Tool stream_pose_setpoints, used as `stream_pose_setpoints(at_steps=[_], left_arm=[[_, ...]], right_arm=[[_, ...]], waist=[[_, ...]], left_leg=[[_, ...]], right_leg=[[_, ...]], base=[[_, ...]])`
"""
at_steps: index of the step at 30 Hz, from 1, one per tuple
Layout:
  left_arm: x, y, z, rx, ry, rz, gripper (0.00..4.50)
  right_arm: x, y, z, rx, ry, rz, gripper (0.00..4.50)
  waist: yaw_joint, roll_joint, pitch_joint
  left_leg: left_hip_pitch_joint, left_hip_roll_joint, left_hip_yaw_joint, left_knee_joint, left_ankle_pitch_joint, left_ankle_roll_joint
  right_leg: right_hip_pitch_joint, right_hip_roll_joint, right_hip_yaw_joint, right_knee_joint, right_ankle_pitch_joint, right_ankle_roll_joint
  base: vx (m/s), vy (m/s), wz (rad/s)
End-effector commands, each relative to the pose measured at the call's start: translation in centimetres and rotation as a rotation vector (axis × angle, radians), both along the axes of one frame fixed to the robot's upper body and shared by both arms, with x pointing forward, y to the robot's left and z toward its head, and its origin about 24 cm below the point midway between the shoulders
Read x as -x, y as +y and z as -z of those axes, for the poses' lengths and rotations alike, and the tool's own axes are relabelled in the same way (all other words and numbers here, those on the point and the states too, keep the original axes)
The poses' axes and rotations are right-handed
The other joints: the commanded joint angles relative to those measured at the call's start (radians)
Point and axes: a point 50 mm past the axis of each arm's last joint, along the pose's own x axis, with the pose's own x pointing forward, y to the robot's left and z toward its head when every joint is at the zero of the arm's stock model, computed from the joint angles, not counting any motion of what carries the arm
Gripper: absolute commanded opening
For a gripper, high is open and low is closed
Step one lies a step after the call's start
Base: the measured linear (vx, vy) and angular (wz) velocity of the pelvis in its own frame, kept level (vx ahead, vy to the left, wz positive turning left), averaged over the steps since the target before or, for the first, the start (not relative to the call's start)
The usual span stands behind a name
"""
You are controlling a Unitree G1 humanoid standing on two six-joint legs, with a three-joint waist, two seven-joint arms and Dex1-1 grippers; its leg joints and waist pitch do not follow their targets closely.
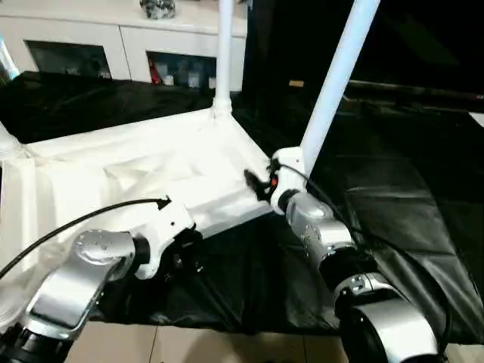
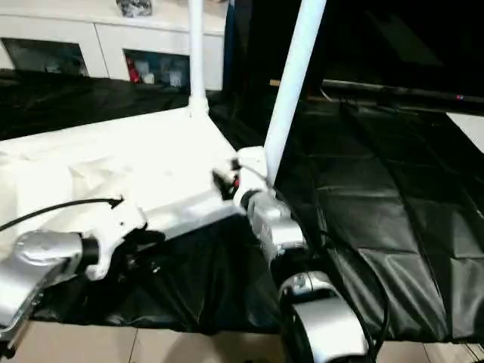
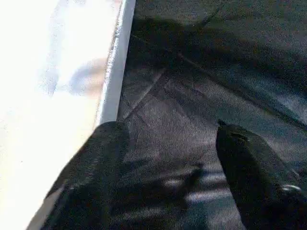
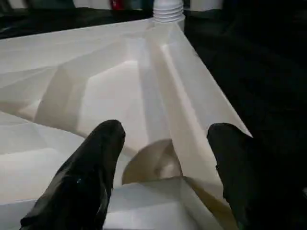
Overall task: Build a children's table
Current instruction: Rotate leg to tighten
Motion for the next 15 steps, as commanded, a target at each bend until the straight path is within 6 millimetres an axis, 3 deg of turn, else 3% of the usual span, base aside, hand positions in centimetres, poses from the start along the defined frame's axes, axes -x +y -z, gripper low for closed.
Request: stream_pose_setpoints(at_steps=[1, 8, 15], left_arm=[[-0.6, 1.0, -0.1, -0.051, -0.028, -0.061, 3.78], [-0.8, 0.7, 0.1, -0.058, -0.033, -0.051, 4.31], [-2.2, 0.0, 0.8, -0.061, -0.098, -0.093, 4.46]], right_arm=[[-0.7, -3.7, 0.1, 0.005, 0.014, 0.165, 3.19], [-1.6, -7.9, -0.6, 0.022, 0.009, 0.315, 3.19], [-1.9, -11.2, -1.5, 0.049, -0.015, 0.403, 3.19]], waist=[[-0.007, 0.025, -0.062], [0.013, 0.025, -0.065], [0.012, 0.020, -0.069]], left_leg=[[0.011, -0.016, 0.015, -0.073, -0.344, -0.031], [0.012, -0.017, 0.020, -0.067, -0.321, -0.030], [-0.003, -0.024, 0.020, -0.062, -0.289, -0.020]], right_leg=[[0.048, -0.026, 0.040, -0.065, -0.354, -0.143], [0.046, -0.022, 0.043, -0.057, -0.309, -0.150], [0.057, -0.021, 0.041, -0.054, -0.307, -0.140]], base=[[0.000, 0.000, 0.00], [0.000, 0.000, 0.00], [0.000, 0.000, 0.00]])
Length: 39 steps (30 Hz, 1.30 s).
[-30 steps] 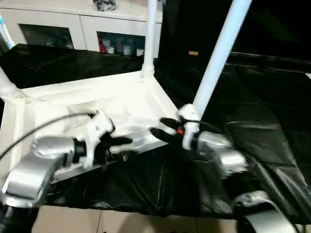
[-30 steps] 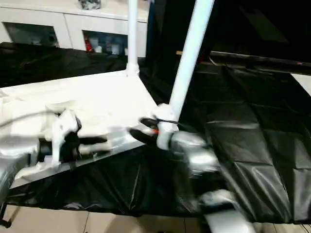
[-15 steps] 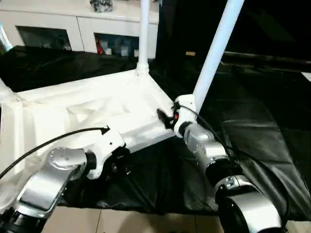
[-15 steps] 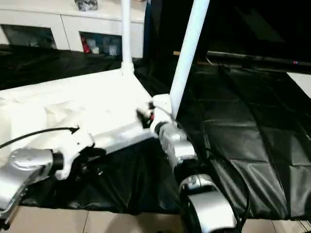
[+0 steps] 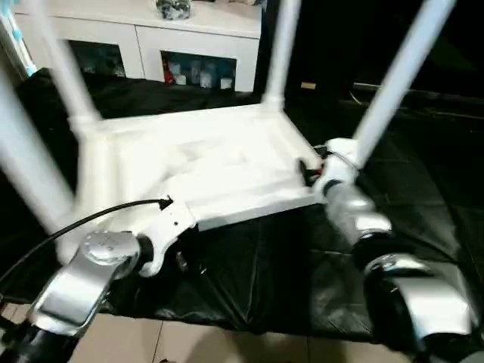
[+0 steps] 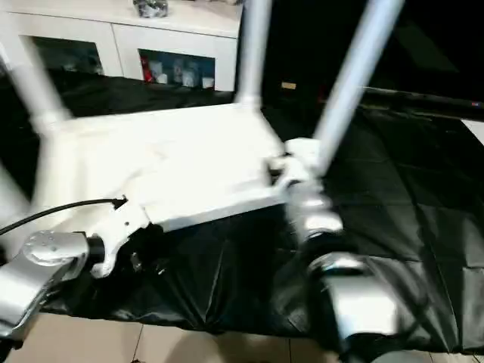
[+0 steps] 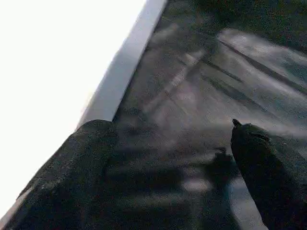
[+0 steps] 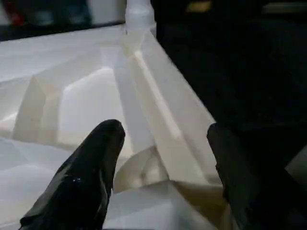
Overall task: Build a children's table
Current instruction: Rotate leg to tighten, then rotate table base
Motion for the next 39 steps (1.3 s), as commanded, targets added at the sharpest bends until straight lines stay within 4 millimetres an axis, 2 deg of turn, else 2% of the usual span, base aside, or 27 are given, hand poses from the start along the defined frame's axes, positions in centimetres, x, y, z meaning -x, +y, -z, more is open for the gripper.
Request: stream_pose_setpoints(at_steps=[1, 2, 4, 5, 6, 7, 9, 10, 11, 12, 14, 15, 17, 19, 21, 22, 23, 24, 25, 26, 28, 32, 34, 35, 37, 38, 39], left_arm=[[-0.8, 0.2, -0.2, -0.035, -0.053, -0.038, 4.46], [-1.4, 0.1, -0.2, -0.029, -0.088, -0.068, 4.46], [-1.8, -0.1, -0.2, -0.017, -0.116, -0.089, 4.46], [-2.0, -0.3, -0.5, 0.009, -0.149, -0.100, 4.46], [-2.0, -0.5, -0.8, 0.043, -0.177, -0.100, 4.46], [-2.0, -0.6, -1.0, 0.067, -0.196, -0.101, 4.46], [-1.4, -1.1, -2.4, 0.223, -0.306, -0.117, 4.46], [-1.1, -1.0, -2.8, 0.279, -0.335, -0.133, 4.46], [-0.2, -0.6, -3.2, 0.359, -0.375, -0.164, 4.46], [-0.2, -0.6, -3.2, 0.359, -0.375, -0.164, 4.46], [1.4, 0.4, -3.0, 0.427, -0.413, -0.244, 4.46], [1.6, 0.5, -2.9, 0.429, -0.418, -0.253, 4.46], [2.4, 0.8, -2.7, 0.425, -0.440, -0.275, 4.46], [3.6, 1.4, -2.3, 0.437, -0.465, -0.335, 4.46], [4.2, 1.8, -2.0, 0.438, -0.486, -0.372, 4.46], [4.7, 2.3, -1.9, 0.424, -0.528, -0.428, 4.46], [5.5, 3.3, -1.8, 0.431, -0.592, -0.549, 4.46], [5.5, 3.3, -1.8, 0.431, -0.594, -0.552, 4.46], [5.9, 4.4, -1.8, 0.395, -0.671, -0.628, 4.46], [6.1, 5.1, -1.5, 0.377, -0.685, -0.679, 4.46], [6.3, 5.9, -1.0, 0.349, -0.694, -0.748, 4.46], [6.7, 8.2, 0.2, 0.306, -0.690, -0.934, 4.46], [6.8, 8.8, 0.4, 0.294, -0.692, -0.973, 4.46], [6.8, 9.7, 0.8, 0.280, -0.688, -1.024, 4.46], [6.5, 10.0, 0.8, 0.282, -0.695, -1.030, 4.46], [5.8, 10.0, 0.4, 0.306, -0.694, -1.010, 4.46], [5.5, 9.9, 0.3, 0.315, -0.690, -0.997, 4.46]], right_arm=[[-0.2, -1.7, -0.6, -0.008, -0.020, 0.074, 3.19], [-0.2, -2.5, -0.8, -0.002, -0.024, 0.088, 3.19], [-0.2, -3.1, -0.9, 0.001, -0.030, 0.098, 3.19], [-0.2, -3.4, -1.1, 0.006, -0.035, 0.095, 3.19], [-0.2, -3.5, -1.1, 0.014, -0.039, 0.081, 3.19], [-0.2, -3.5, -1.1, 0.019, -0.042, 0.072, 3.19], [0.0, -3.2, -1.2, 0.043, -0.068, -0.028, 3.19], [0.1, -3.0, -1.1, 0.054, -0.077, -0.070, 3.19], [0.5, -2.5, -1.0, 0.066, -0.099, -0.154, 3.19], [0.5, -2.5, -1.0, 0.066, -0.099, -0.154, 3.19], [1.5, -1.8, -0.4, 0.047, -0.127, -0.274, 3.19], [1.7, -1.7, -0.3, 0.043, -0.130, -0.288, 3.19], [2.5, -1.4, 0.0, 0.011, -0.137, -0.346, 3.19], [3.8, -1.0, 0.5, -0.006, -0.146, -0.414, 3.19], [4.5, -1.0, 0.8, -0.006, -0.145, -0.445, 3.19], [5.1, -1.0, 1.1, -0.011, -0.143, -0.467, 3.19], [6.3, -1.3, 1.6, -0.019, -0.137, -0.484, 3.19], [6.3, -1.3, 1.6, -0.019, -0.137, -0.485, 3.19], [6.9, -1.6, 1.9, -0.012, -0.126, -0.482, 3.19], [7.3, -1.7, 2.1, -0.005, -0.117, -0.482, 3.19], [7.6, -1.9, 2.2, 0.000, -0.108, -0.482, 3.19], [8.3, -2.1, 2.4, 0.009, -0.088, -0.478, 3.19], [8.4, -2.2, 2.4, 0.012, -0.085, -0.478, 3.19], [8.5, -2.2, 2.3, 0.014, -0.077, -0.474, 3.19], [8.5, -2.2, 2.2, 0.013, -0.070, -0.470, 3.19], [8.4, -2.2, 2.3, 0.017, -0.054, -0.464, 3.19], [8.4, -2.2, 2.3, 0.020, -0.045, -0.460, 3.19]], waist=[[-0.009, 0.017, -0.070], [-0.012, 0.019, -0.070], [-0.012, 0.015, -0.071], [-0.012, 0.017, -0.071], [-0.011, 0.014, -0.071], [-0.012, 0.017, -0.071], [-0.012, 0.019, -0.072], [-0.015, 0.017, -0.071], [-0.016, 0.017, -0.073], [-0.016, 0.017, -0.073], [-0.023, 0.020, -0.071], [-0.026, 0.018, -0.070], [-0.027, 0.023, -0.068], [-0.028, 0.035, -0.061], [-0.028, 0.029, -0.058], [-0.029, 0.035, -0.056], [-0.031, 0.035, -0.053], [-0.029, 0.035, -0.053], [-0.028, 0.039, -0.055], [-0.026, 0.041, -0.060], [-0.031, 0.041, -0.056], [-0.036, 0.039, -0.054], [-0.035, 0.043, -0.058], [-0.034, 0.043, -0.058], [-0.034, 0.043, -0.058], [-0.033, 0.036, -0.057], [-0.032, 0.039, -0.058]], left_leg=[[0.004, -0.023, 0.020, -0.067, -0.292, -0.019], [-0.002, -0.025, 0.018, -0.067, -0.288, -0.017], [0.004, -0.025, 0.019, -0.064, -0.301, -0.013], [-0.001, -0.026, 0.019, -0.064, -0.298, -0.011], [0.001, -0.024, 0.019, -0.063, -0.296, -0.009], [-0.002, -0.025, 0.019, -0.062, -0.293, -0.005], [-0.004, -0.022, 0.017, -0.062, -0.304, 0.000], [-0.004, -0.020, 0.017, -0.062, -0.307, 0.002], [-0.008, -0.019, 0.017, -0.062, -0.300, 0.011], [-0.008, -0.019, 0.017, -0.062, -0.300, 0.011], [-0.014, -0.017, 0.017, -0.061, -0.291, 0.031], [-0.014, -0.016, 0.018, -0.063, -0.289, 0.040], [-0.010, -0.013, 0.016, -0.066, -0.313, 0.047], [-0.005, -0.015, 0.015, -0.067, -0.359, 0.042], [-0.005, -0.014, 0.012, -0.069, -0.384, 0.039], [-0.001, -0.016, 0.011, -0.069, -0.409, 0.037], [-0.001, -0.018, 0.012, -0.067, -0.423, 0.037], [-0.002, -0.018, 0.010, -0.068, -0.423, 0.037], [-0.001, -0.018, 0.007, -0.069, -0.421, 0.036], [0.000, -0.017, 0.006, -0.069, -0.407, 0.036], [-0.005, -0.017, 0.003, -0.073, -0.419, 0.041], [-0.002, -0.027, 0.002, -0.067, -0.437, 0.043], [-0.002, -0.025, -0.001, -0.068, -0.425, 0.044], [-0.005, -0.024, -0.003, -0.072, -0.419, 0.046], [-0.002, -0.022, -0.004, -0.073, -0.424, 0.049], [0.002, -0.021, -0.004, -0.073, -0.435, 0.050], [0.004, -0.022, -0.004, -0.072, -0.438, 0.049]], right_leg=[[0.055, -0.023, 0.034, -0.062, -0.313, -0.140], [0.059, -0.022, 0.033, -0.062, -0.322, -0.135], [0.055, -0.023, 0.032, -0.064, -0.341, -0.132], [0.058, -0.022, 0.032, -0.064, -0.342, -0.132], [0.055, -0.022, 0.031, -0.065, -0.341, -0.132], [0.058, -0.023, 0.031, -0.066, -0.338, -0.136], [0.060, -0.024, 0.028, -0.066, -0.338, -0.145], [0.058, -0.023, 0.028, -0.066, -0.330, -0.149], [0.063, -0.025, 0.029, -0.063, -0.307, -0.158], [0.063, -0.025, 0.029, -0.063, -0.307, -0.158], [0.065, -0.022, 0.029, -0.065, -0.296, -0.155], [0.062, -0.019, 0.028, -0.068, -0.304, -0.152], [0.057, -0.016, 0.027, -0.073, -0.342, -0.142], [0.052, -0.014, 0.024, -0.084, -0.402, -0.130], [0.051, -0.014, 0.022, -0.094, -0.454, -0.102], [0.045, -0.013, 0.020, -0.099, -0.500, -0.085], [0.043, -0.011, 0.018, -0.109, -0.529, -0.063], [0.046, -0.012, 0.016, -0.114, -0.542, -0.051], [0.046, -0.012, 0.015, -0.119, -0.554, -0.039], [0.047, -0.010, 0.018, -0.115, -0.519, -0.043], [0.050, -0.006, 0.014, -0.114, -0.504, -0.048], [0.044, -0.007, 0.003, -0.131, -0.605, 0.001], [0.048, -0.010, 0.002, -0.132, -0.583, -0.003], [0.051, -0.007, 0.002, -0.130, -0.554, -0.009], [0.049, -0.008, 0.002, -0.129, -0.538, -0.017], [0.046, -0.009, 0.002, -0.130, -0.542, -0.025], [0.045, -0.009, 0.003, -0.129, -0.544, -0.029]], base=[[0.000, 0.000, 0.00], [0.000, 0.000, 0.00], [0.000, 0.000, 0.00], [0.000, 0.000, 0.00], [0.000, 0.000, 0.00], [0.000, 0.000, 0.00], [0.000, 0.000, 0.00], [0.000, 0.000, 0.00], [0.000, 0.000, 0.00], [0.000, 0.000, 0.00], [0.000, 0.000, 0.00], [0.000, 0.000, 0.00], [0.000, 0.000, 0.00], [0.000, 0.000, 0.00], [0.000, 0.000, 0.00], [0.000, 0.000, 0.00], [0.000, 0.000, 0.00], [0.000, 0.000, 0.00], [0.000, 0.000, 0.00], [0.000, 0.000, 0.00], [0.000, 0.000, 0.00], [0.000, 0.000, 0.00], [0.000, 0.000, 0.00], [0.000, 0.000, 0.00], [0.000, 0.000, 0.00], [0.000, 0.000, 0.00], [0.000, 0.000, 0.00]])
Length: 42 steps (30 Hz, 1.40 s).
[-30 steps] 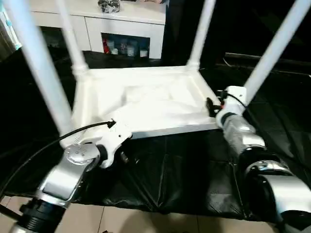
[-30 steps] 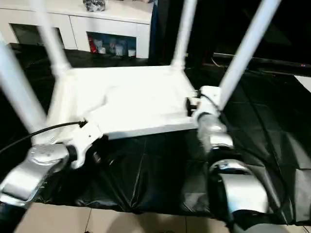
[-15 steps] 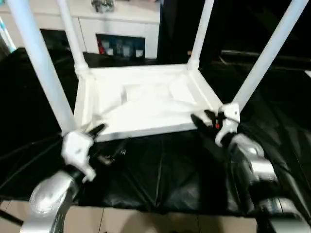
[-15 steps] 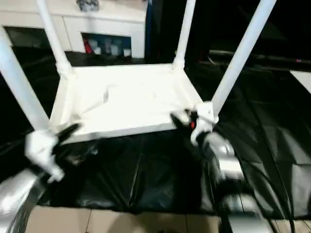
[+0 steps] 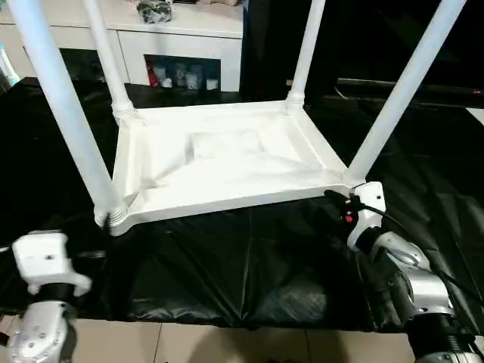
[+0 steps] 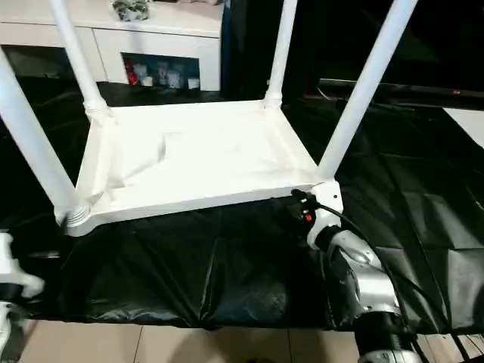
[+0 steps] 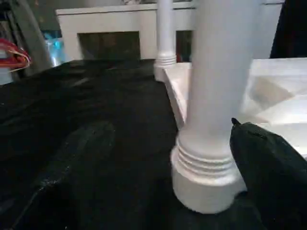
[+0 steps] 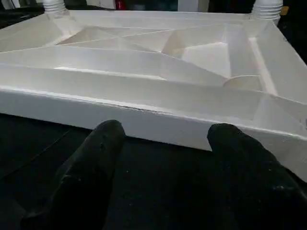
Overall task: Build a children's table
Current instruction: Rotate table base
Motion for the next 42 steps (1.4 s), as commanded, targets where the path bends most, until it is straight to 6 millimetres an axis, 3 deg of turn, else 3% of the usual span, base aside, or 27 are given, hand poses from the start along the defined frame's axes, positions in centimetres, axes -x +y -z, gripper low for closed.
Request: stream_pose_setpoints(at_steps=[1, 3, 4, 6, 8, 10, 11, 16, 17, 19, 22, 23, 26, 28, 29, 33, 38, 42], left_arm=[[-1.6, -0.3, -1.0, 0.005, -0.023, 0.066, 4.46], [-2.1, -0.5, -1.1, 0.003, -0.022, 0.093, 4.46], [-2.8, -0.7, -1.4, 0.012, -0.026, 0.140, 4.46], [-3.7, -1.1, -2.0, 0.019, -0.043, 0.205, 4.46], [-4.6, -1.6, -2.9, 0.028, -0.064, 0.292, 4.46], [-4.8, -1.9, -3.2, 0.047, -0.068, 0.329, 4.46], [-5.0, -2.2, -3.4, 0.053, -0.067, 0.367, 4.46], [-5.8, -3.7, -3.2, 0.089, 0.004, 0.562, 4.46], [-6.0, -4.0, -3.2, 0.099, 0.015, 0.607, 4.46], [-6.0, -4.2, -3.2, 0.109, 0.017, 0.642, 4.46], [-5.7, -5.1, -3.5, 0.143, 0.051, 0.804, 4.46], [-5.5, -5.2, -3.6, 0.154, 0.066, 0.847, 4.46], [-5.1, -5.6, -4.2, 0.193, 0.082, 0.941, 4.46], [-4.7, -5.9, -4.6, 0.219, 0.098, 1.019, 4.46], [-4.4, -6.1, -4.9, 0.229, 0.106, 1.058, 4.46], [-3.4, -7.9, -5.9, 0.261, 0.132, 1.227, 4.46], [-2.8, -10.2, -6.1, 0.274, 0.148, 1.341, 4.46], [-2.7, -11.9, -6.2, 0.295, 0.156, 1.404, 4.46]], right_arm=[[-0.5, -0.1, -0.2, 0.041, 0.023, 0.021, 3.19], [-0.6, -0.1, 0.0, 0.058, 0.036, 0.031, 3.19], [-0.9, -0.2, 0.3, 0.079, 0.055, 0.045, 3.19], [-1.2, -0.3, 0.6, 0.112, 0.088, 0.057, 3.19], [-1.6, -0.5, 1.1, 0.155, 0.129, 0.081, 3.19], [-1.7, -0.5, 1.1, 0.165, 0.139, 0.092, 3.19], [-1.9, -0.6, 1.2, 0.173, 0.146, 0.100, 3.19], [-3.1, 0.0, 1.0, 0.181, 0.154, 0.104, 3.19], [-3.5, 0.2, 0.9, 0.179, 0.150, 0.105, 3.19], [-3.7, 0.3, 0.8, 0.179, 0.148, 0.107, 3.19], [-4.5, 0.9, 0.6, 0.189, 0.148, 0.100, 3.19], [-4.6, 1.2, 0.6, 0.192, 0.150, 0.086, 3.19], [-4.8, 1.6, 0.7, 0.208, 0.157, 0.061, 3.19], [-5.0, 1.9, 0.7, 0.212, 0.159, 0.046, 3.19], [-5.0, 2.1, 0.7, 0.212, 0.157, 0.038, 3.19], [-5.3, 3.4, 0.8, 0.207, 0.156, -0.010, 3.19], [-5.1, 4.9, 1.0, 0.201, 0.152, -0.080, 3.19], [-4.9, 5.9, 1.3, 0.198, 0.151, -0.130, 3.19]], waist=[[-0.001, 0.013, -0.048], [-0.002, 0.012, -0.048], [-0.002, 0.005, -0.049], [0.000, 0.011, -0.050], [0.001, 0.011, -0.052], [-0.001, 0.006, -0.051], [0.000, 0.001, -0.052], [0.009, 0.006, -0.054], [0.013, 0.009, -0.055], [0.019, 0.007, -0.057], [0.023, 0.002, -0.060], [0.024, -0.003, -0.055], [0.025, -0.002, -0.055], [0.023, -0.007, -0.054], [0.022, -0.004, -0.055], [0.016, 0.000, -0.053], [0.002, -0.012, -0.049], [-0.002, -0.014, -0.049]], left_leg=[[0.018, -0.024, 0.015, -0.076, -0.444, 0.046], [0.018, -0.023, 0.013, -0.079, -0.453, 0.038], [0.012, -0.024, 0.013, -0.080, -0.440, 0.037], [0.017, -0.025, 0.015, -0.078, -0.434, 0.033], [0.016, -0.024, 0.014, -0.080, -0.425, 0.024], [0.012, -0.023, 0.016, -0.080, -0.417, 0.023], [0.016, -0.024, 0.019, -0.078, -0.411, 0.024], [0.027, -0.020, 0.023, -0.078, -0.383, 0.020], [0.026, -0.020, 0.024, -0.079, -0.371, 0.016], [0.022, -0.018, 0.025, -0.081, -0.346, 0.010], [0.020, -0.020, 0.028, -0.080, -0.319, 0.007], [0.024, -0.020, 0.032, -0.078, -0.338, 0.008], [0.020, -0.021, 0.030, -0.077, -0.335, -0.001], [0.017, -0.021, 0.029, -0.079, -0.323, -0.001], [0.017, -0.021, 0.027, -0.080, -0.321, -0.005], [0.020, -0.017, 0.026, -0.081, -0.343, -0.016], [0.013, -0.018, 0.024, -0.082, -0.354, -0.016], [0.012, -0.019, 0.024, -0.079, -0.349, -0.017]], right_leg=[[0.037, -0.023, 0.016, -0.103, -0.535, -0.036], [0.041, -0.024, 0.016, -0.099, -0.520, -0.046], [0.047, -0.029, 0.017, -0.096, -0.520, -0.043], [0.043, -0.031, 0.021, -0.095, -0.513, -0.055], [0.048, -0.034, 0.023, -0.089, -0.494, -0.069], [0.051, -0.035, 0.025, -0.085, -0.474, -0.079], [0.049, -0.036, 0.027, -0.085, -0.475, -0.083], [0.045, -0.035, 0.034, -0.073, -0.418, -0.123], [0.047, -0.035, 0.036, -0.068, -0.391, -0.136], [0.055, -0.037, 0.039, -0.060, -0.350, -0.149], [0.056, -0.038, 0.042, -0.050, -0.318, -0.167], [0.050, -0.038, 0.045, -0.053, -0.353, -0.163], [0.055, -0.042, 0.046, -0.051, -0.394, -0.148], [0.057, -0.040, 0.045, -0.053, -0.413, -0.134], [0.058, -0.040, 0.045, -0.050, -0.413, -0.136], [0.055, -0.036, 0.044, -0.045, -0.388, -0.150], [0.061, -0.038, 0.043, -0.048, -0.425, -0.138], [0.059, -0.040, 0.044, -0.053, -0.466, -0.119]], base=[[0.000, 0.000, 0.00], [0.000, 0.000, 0.00], [0.000, 0.000, 0.00], [0.000, 0.000, 0.00], [0.000, 0.000, 0.00], [0.000, 0.000, 0.00], [0.000, 0.000, 0.00], [0.000, 0.000, 0.00], [0.000, 0.000, 0.00], [0.000, 0.000, 0.00], [0.000, 0.000, 0.00], [0.000, 0.000, 0.00], [0.000, 0.000, 0.00], [0.000, 0.000, 0.00], [0.000, 0.000, 0.00], [0.000, 0.000, 0.00], [0.000, 0.000, 0.00], [0.000, 0.000, 0.00]])
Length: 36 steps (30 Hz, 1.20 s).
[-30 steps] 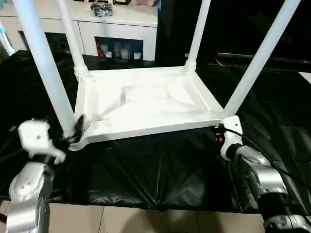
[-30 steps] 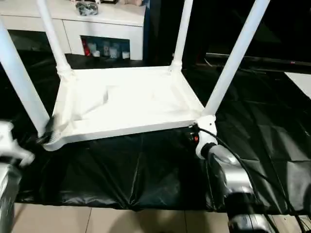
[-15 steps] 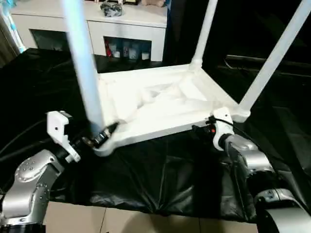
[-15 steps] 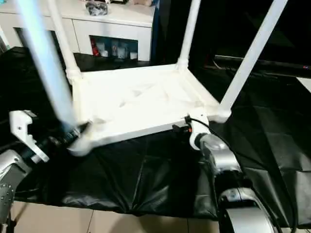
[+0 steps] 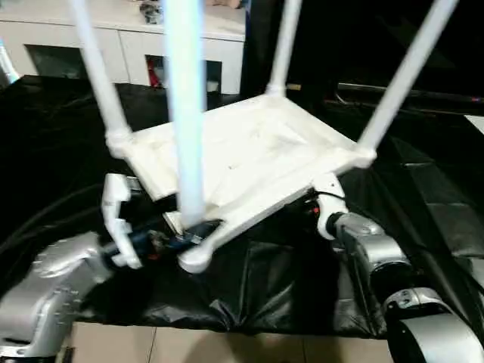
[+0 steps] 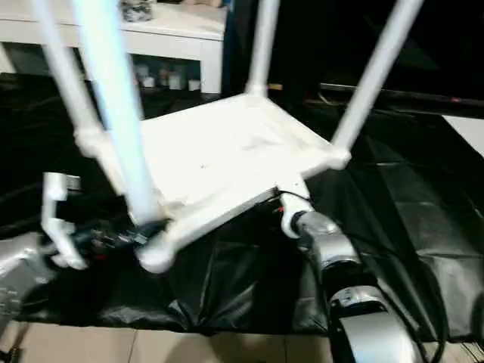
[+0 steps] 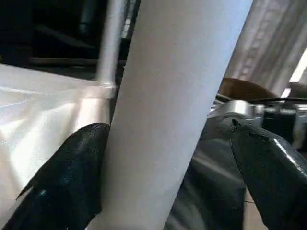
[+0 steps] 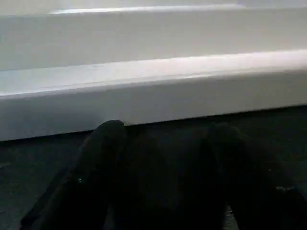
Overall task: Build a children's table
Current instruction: Rotate table base
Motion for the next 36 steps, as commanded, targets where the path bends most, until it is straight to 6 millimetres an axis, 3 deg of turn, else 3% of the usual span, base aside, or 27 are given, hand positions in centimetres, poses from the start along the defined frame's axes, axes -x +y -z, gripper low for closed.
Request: stream_pose_setpoints(at_steps=[1, 13, 19, 20, 22, 25, 27, 30, 36], left_arm=[[0.4, -2.2, -0.8, 0.028, -0.014, 0.125, 4.46], [0.4, -6.7, -1.5, 0.136, -0.014, 0.282, 4.46], [-1.2, -8.8, -2.1, 0.179, -0.041, 0.279, 4.46], [-1.4, -9.0, -2.1, 0.182, -0.043, 0.277, 4.46], [-1.5, -9.2, -2.1, 0.184, -0.043, 0.276, 4.46], [-3.0, -11.4, -1.9, 0.165, -0.073, 0.246, 4.46], [-3.4, -12.0, -1.9, 0.169, -0.080, 0.231, 4.46], [-4.3, -13.3, -1.8, 0.159, -0.108, 0.173, 4.46], [-5.5, -13.2, -1.3, 0.093, -0.137, 0.082, 4.46]], right_arm=[[-0.6, 1.8, -1.0, -0.018, -0.046, -0.075, 3.19], [0.0, 5.5, -1.0, -0.068, -0.044, -0.242, 3.19], [0.3, 7.0, -1.2, -0.112, -0.041, -0.309, 3.19], [0.3, 7.1, -1.2, -0.116, -0.040, -0.314, 3.19], [0.3, 7.1, -1.2, -0.118, -0.040, -0.317, 3.19], [0.7, 7.4, -1.0, -0.136, -0.027, -0.357, 3.19], [0.7, 7.5, -1.1, -0.153, -0.023, -0.373, 3.19], [0.8, 7.1, -1.0, -0.152, -0.025, -0.377, 3.19], [-0.2, 5.3, -1.4, -0.133, -0.060, -0.263, 3.19]], waist=[[0.003, 0.013, -0.055], [-0.015, 0.007, -0.059], [-0.019, 0.001, -0.059], [-0.018, 0.002, -0.060], [-0.018, 0.000, -0.061], [-0.014, 0.010, -0.058], [-0.013, 0.003, -0.060], [-0.013, 0.008, -0.061], [-0.010, 0.004, -0.065]], left_leg=[[-0.001, -0.018, 0.019, -0.074, -0.354, -0.017], [-0.009, -0.017, 0.018, -0.073, -0.328, -0.010], [-0.012, -0.018, 0.017, -0.073, -0.317, -0.006], [-0.008, -0.017, 0.018, -0.070, -0.319, -0.004], [-0.010, -0.018, 0.018, -0.071, -0.310, -0.002], [-0.002, -0.018, 0.020, -0.070, -0.328, 0.002], [-0.007, -0.019, 0.018, -0.071, -0.330, 0.002], [-0.007, -0.018, 0.018, -0.070, -0.319, 0.009], [-0.008, -0.016, 0.019, -0.069, -0.301, 0.019]], right_leg=[[0.044, -0.038, 0.034, -0.078, -0.474, -0.116], [0.051, -0.038, 0.035, -0.072, -0.421, -0.139], [0.056, -0.038, 0.034, -0.074, -0.423, -0.134], [0.052, -0.039, 0.034, -0.075, -0.423, -0.136], [0.055, -0.040, 0.035, -0.074, -0.420, -0.137], [0.049, -0.036, 0.034, -0.080, -0.428, -0.139], [0.054, -0.037, 0.033, -0.081, -0.429, -0.133], [0.055, -0.038, 0.034, -0.081, -0.408, -0.144], [0.057, -0.040, 0.033, -0.077, -0.369, -0.167]], base=[[0.000, 0.000, 0.00], [0.000, 0.000, 0.00], [0.000, 0.000, 0.00], [0.000, 0.000, 0.00], [0.000, 0.000, 0.00], [0.000, 0.000, 0.00], [0.000, 0.000, 0.00], [0.000, 0.000, 0.00], [0.000, 0.000, 0.00]])
